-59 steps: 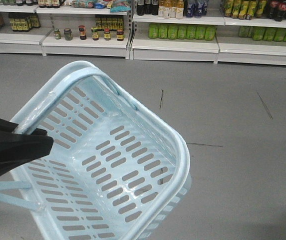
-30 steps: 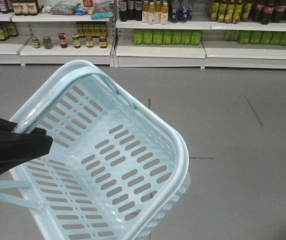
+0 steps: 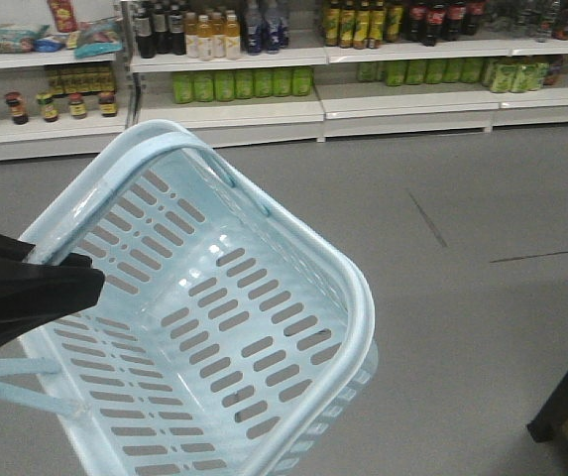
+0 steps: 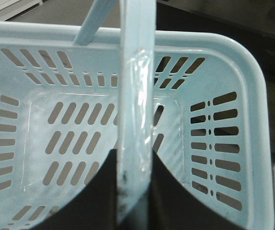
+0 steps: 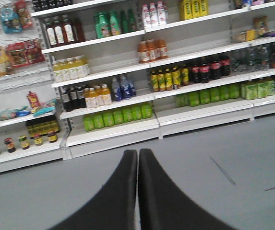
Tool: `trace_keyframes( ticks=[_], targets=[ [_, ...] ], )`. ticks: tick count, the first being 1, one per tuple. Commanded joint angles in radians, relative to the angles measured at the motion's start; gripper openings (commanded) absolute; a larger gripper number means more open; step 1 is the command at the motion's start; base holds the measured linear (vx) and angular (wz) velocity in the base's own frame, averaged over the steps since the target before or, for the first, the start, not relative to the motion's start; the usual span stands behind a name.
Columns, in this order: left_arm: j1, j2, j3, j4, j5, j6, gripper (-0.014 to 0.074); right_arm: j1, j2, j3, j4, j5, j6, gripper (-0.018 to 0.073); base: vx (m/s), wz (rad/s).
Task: Pick three apples into basket with both arms
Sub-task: 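Turn the base toward the table with apples and oranges, holding the basket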
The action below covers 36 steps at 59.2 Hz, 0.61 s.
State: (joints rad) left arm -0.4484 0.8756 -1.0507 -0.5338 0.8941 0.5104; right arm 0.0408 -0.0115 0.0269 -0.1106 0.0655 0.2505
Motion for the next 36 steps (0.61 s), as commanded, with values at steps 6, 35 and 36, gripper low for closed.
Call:
trace_keyframes(
  ticks=[6, 35, 36],
  targets=[
    [-0.003, -0.008, -0.030, -0.048, -0.088, -0.004, -0.0006, -0.006, -0.012, 0.014, -0.012, -0.071, -0.004, -0.0009, 0.22, -0.54],
    [-0.003, -0.008, -0.030, -0.048, -0.088, -0.004, -0.0006, -0.006, -0.012, 0.014, -0.012, -0.071, -0.004, -0.0009, 0.18, -0.65],
    [-0.003, -0.008, -0.030, -0.048, -0.088, -0.004, -0.0006, -0.006, -0.012, 0.014, -0.012, -0.071, -0.004, -0.0009, 0.17, -0.65]
  ],
)
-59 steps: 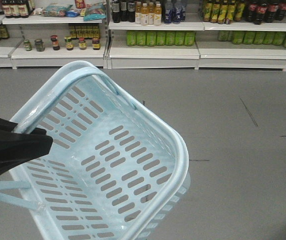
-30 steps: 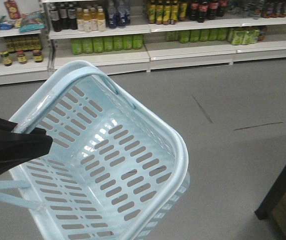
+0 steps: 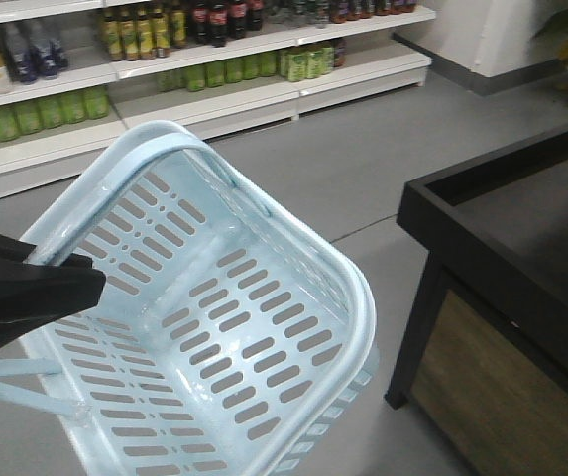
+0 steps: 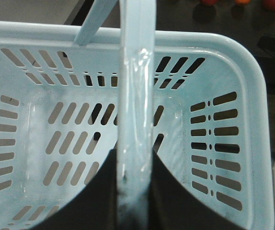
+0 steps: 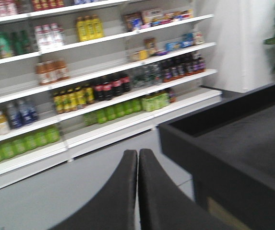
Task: Pick three apples into basket with both arms
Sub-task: 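Turn the base toward the table with apples and oranges, holding the basket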
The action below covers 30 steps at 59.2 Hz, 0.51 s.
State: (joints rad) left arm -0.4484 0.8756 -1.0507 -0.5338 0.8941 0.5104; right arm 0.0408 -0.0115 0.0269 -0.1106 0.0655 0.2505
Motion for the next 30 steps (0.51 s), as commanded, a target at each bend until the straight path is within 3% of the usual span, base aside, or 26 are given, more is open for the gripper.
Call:
trace_keyframes(
  ticks=[1, 30],
  targets=[
    [-0.003, -0.008, -0.030, -0.048, -0.088, -0.004, -0.0006, -0.006, -0.012, 0.014, -0.012, -0.071, -0.004, -0.0009, 0.17, -0.65],
    [-0.003, -0.008, -0.030, -0.048, -0.088, -0.004, -0.0006, -0.006, -0.012, 0.014, -0.012, -0.071, -0.004, -0.0009, 0.16, -0.62]
  ],
)
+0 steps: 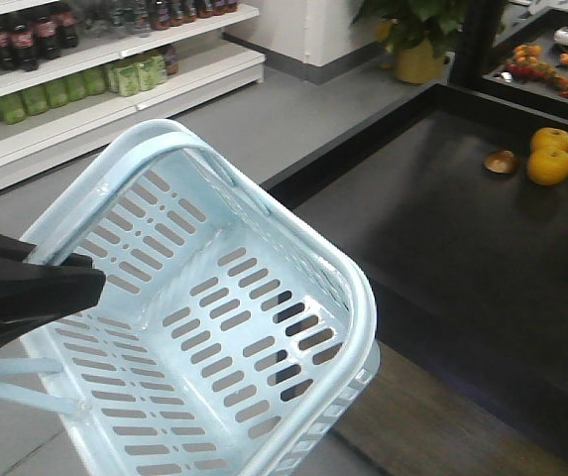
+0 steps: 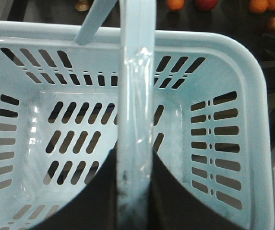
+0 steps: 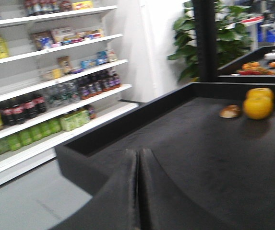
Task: Pick three apples into basket with both arms
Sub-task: 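Turn the base toward the table with apples and oranges, holding the basket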
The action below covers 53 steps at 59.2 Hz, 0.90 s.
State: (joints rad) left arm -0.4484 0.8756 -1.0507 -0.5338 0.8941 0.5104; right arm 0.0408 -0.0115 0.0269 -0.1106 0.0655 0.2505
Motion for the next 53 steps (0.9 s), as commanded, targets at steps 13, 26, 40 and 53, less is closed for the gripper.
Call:
trace_keyframes(
  ticks=[13, 26, 40, 53],
  targets=[
    [-0.003, -0.008, -0.030, -0.048, -0.088, -0.004, -0.0006, -0.006, -0.012, 0.014, -0.012, -0.071, -0.004, -0.0009, 0.14, -0.58],
    [-0.003, -0.008, -0.030, -0.048, -0.088, -0.004, -0.0006, -0.006, -0.012, 0.014, -0.012, -0.071, -0.004, -0.0009, 0.13, -0.53],
    [-0.003, -0.008, -0.030, -0.048, -0.088, -0.004, -0.0006, -0.006, -0.012, 0.014, -0.012, -0.071, -0.004, -0.0009, 0.11, -0.48],
    [-0.003, -0.008, -0.030, -0.048, -0.088, -0.004, -0.0006, -0.006, -0.012, 0.014, -0.012, -0.071, -0.004, -0.0009, 0.09, -0.40]
  ],
)
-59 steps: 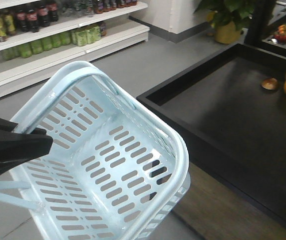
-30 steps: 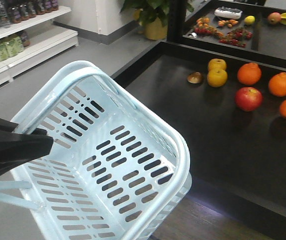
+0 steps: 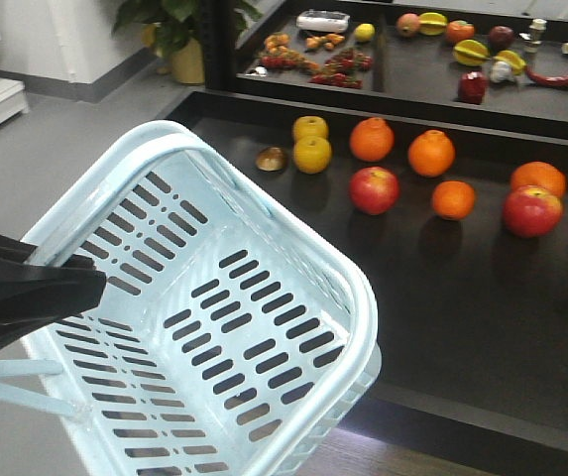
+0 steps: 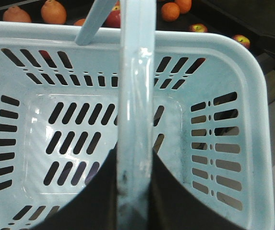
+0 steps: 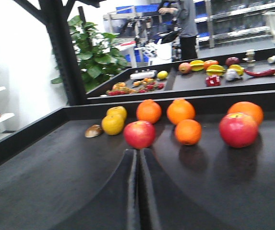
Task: Pick three apples into basket with both arms
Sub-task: 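Turn the base toward the table with apples and oranges, holding the basket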
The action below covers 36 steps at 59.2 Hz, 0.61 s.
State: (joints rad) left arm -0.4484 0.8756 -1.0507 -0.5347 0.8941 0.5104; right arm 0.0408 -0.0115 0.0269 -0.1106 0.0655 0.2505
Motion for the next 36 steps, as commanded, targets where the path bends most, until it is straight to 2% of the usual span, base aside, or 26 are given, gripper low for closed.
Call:
trace_keyframes(
  ticks=[1, 36],
  targets=[
    [-0.003, -0.008, -0.030, -0.047, -0.088, -0.004, -0.0006, -0.006, -0.012, 0.014, -0.012, -0.071, -0.004, -0.0009, 0.09, -0.37],
    [-0.003, -0.008, -0.030, -0.047, -0.088, -0.004, -0.0006, -0.006, -0.012, 0.014, -0.012, -0.071, -0.004, -0.0009, 0.08, -0.30]
  ],
)
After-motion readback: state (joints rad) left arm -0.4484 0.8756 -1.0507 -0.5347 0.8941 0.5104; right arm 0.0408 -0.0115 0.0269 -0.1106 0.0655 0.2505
